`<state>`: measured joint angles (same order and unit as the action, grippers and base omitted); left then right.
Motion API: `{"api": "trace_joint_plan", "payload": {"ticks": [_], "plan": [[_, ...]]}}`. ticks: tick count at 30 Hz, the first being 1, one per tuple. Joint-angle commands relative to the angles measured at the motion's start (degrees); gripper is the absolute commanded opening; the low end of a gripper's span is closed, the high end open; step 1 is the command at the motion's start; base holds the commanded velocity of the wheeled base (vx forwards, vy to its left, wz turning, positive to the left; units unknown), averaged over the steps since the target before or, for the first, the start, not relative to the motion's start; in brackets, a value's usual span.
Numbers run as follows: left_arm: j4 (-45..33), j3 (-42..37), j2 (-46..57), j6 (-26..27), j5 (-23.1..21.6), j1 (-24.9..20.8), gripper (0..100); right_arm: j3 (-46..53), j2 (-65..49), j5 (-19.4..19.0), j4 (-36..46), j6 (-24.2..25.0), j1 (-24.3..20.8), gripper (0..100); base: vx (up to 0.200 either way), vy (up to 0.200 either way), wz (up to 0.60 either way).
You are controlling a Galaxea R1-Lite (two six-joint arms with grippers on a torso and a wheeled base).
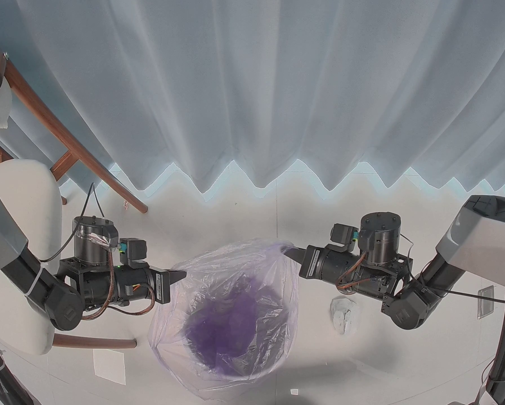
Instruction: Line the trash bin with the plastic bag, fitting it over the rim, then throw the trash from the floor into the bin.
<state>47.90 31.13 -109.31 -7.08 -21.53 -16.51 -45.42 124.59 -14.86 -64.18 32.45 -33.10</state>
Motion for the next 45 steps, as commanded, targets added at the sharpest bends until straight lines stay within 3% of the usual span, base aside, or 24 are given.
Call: {"api": "trace_joint_plan", "payload": {"ticks": [1, 5, 7, 8, 9, 11, 19, 26, 41, 45], "plan": [[2.82, 0.51, -5.38, -2.32, -0.09, 2.53, 0, -4.41, 3.21, -0.17, 2.84, 1.83, 1.46, 0, 0.000, 0.000, 0.00], [10.02, 0.42, -9.52, -4.08, 0.43, 3.41, 0, -5.55, 3.64, -0.70, 3.89, 3.67, 2.16, 0, 0.000, 0.000, 0.00], [17.14, -0.02, -12.15, -8.91, 0.61, 2.88, 0, -5.55, 3.73, -1.14, 3.98, 4.55, 2.78, 0, 0.000, 0.000, 0.00], [17.14, -0.02, -12.15, -8.91, 0.61, 2.88, 0, -5.55, 3.73, -1.14, 3.98, 4.55, 2.78, 0, 0.000, 0.000, 0.00], [20.48, 0.07, -13.03, -13.04, 0.70, 1.83, 0, -5.55, 3.91, -1.31, 3.98, 4.55, 3.04, 0, 0.000, 0.000, 0.00], [21.80, 0.51, -13.91, -15.94, 0.87, 0.77, 0, -5.73, 4.70, -1.31, 3.98, 4.64, 3.48, 0, 0.000, 0.000, 0.00], [21.98, 0.07, -18.13, -16.65, 2.72, 1.92, 0, -4.85, 5.93, -1.40, 3.80, 4.73, 5.32, 0, 0.000, 0.000, 0.00], [21.98, 1.82, -18.57, -22.18, 2.72, 1.39, 0, -5.11, 8.48, -1.40, 3.54, 4.46, 5.76, 0, 0.000, 0.000, 0.00], [22.33, 3.85, -23.31, -22.62, 2.72, 2.18, 0, -7.40, 13.58, -1.49, 3.01, 4.46, 6.82, 0, 0.000, 0.000, 0.00], [22.50, 5.43, -25.16, -25.17, 2.72, 3.41, 0, -7.66, 14.98, -1.49, 2.84, 4.55, 7.52, 0, 0.000, 0.000, 0.00]]}}
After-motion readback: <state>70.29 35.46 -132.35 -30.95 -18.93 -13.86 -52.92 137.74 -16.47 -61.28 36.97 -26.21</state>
